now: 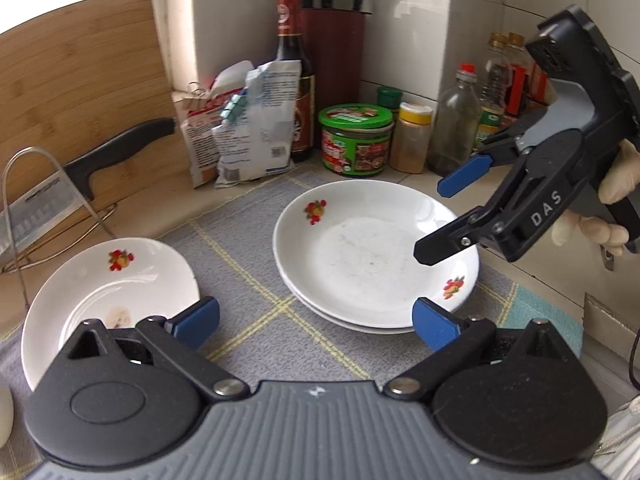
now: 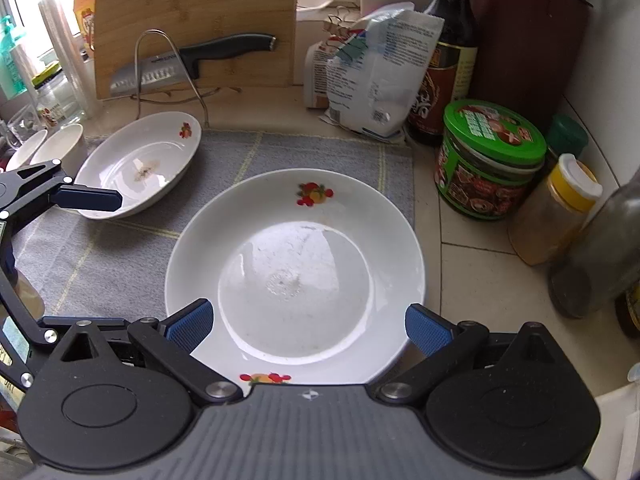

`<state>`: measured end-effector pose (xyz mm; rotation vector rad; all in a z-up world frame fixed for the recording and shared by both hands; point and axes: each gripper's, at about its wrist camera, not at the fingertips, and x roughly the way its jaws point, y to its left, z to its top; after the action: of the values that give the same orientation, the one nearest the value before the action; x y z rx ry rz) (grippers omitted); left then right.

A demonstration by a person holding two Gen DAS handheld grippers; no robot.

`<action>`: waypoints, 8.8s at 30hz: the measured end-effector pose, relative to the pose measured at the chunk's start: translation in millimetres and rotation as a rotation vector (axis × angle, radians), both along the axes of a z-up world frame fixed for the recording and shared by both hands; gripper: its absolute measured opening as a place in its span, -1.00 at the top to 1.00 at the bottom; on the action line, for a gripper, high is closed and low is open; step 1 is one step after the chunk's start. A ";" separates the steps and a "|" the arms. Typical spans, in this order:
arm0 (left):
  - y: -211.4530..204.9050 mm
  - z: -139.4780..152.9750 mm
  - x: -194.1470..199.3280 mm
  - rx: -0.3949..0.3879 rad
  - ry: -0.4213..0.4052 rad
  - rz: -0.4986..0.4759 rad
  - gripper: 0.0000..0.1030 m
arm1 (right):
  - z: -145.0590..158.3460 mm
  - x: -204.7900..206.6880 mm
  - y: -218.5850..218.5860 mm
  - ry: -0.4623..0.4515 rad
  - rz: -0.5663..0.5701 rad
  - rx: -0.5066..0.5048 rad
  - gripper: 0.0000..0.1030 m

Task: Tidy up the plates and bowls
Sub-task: 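Move the right gripper to the brown-stained plate by the cutting board and grasp its rim, then lift the brown-stained plate off the mat with the right gripper, then carry the brown-stained plate with the right gripper over the plate stack, then lower the brown-stained plate onto the stack and open the right gripper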

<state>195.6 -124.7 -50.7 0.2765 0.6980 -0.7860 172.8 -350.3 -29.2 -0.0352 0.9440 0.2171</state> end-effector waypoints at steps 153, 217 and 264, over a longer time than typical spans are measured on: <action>85.8 0.4 -22.2 0.068 0.002 0.156 -0.97 | -5.3 123.6 124.0 0.183 0.433 0.333 -1.00; -52.1 -9.8 -16.2 0.093 0.059 -0.194 -0.97 | -26.8 44.0 -47.6 0.113 0.048 0.363 -1.00; -60.4 -19.4 7.0 0.122 0.067 -0.194 -0.97 | -24.9 36.0 -55.9 0.113 0.003 0.329 -1.00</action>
<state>202.5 -185.1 -70.1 0.4353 0.7919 -0.9420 208.8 -406.2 -54.1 0.2814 1.0108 0.3784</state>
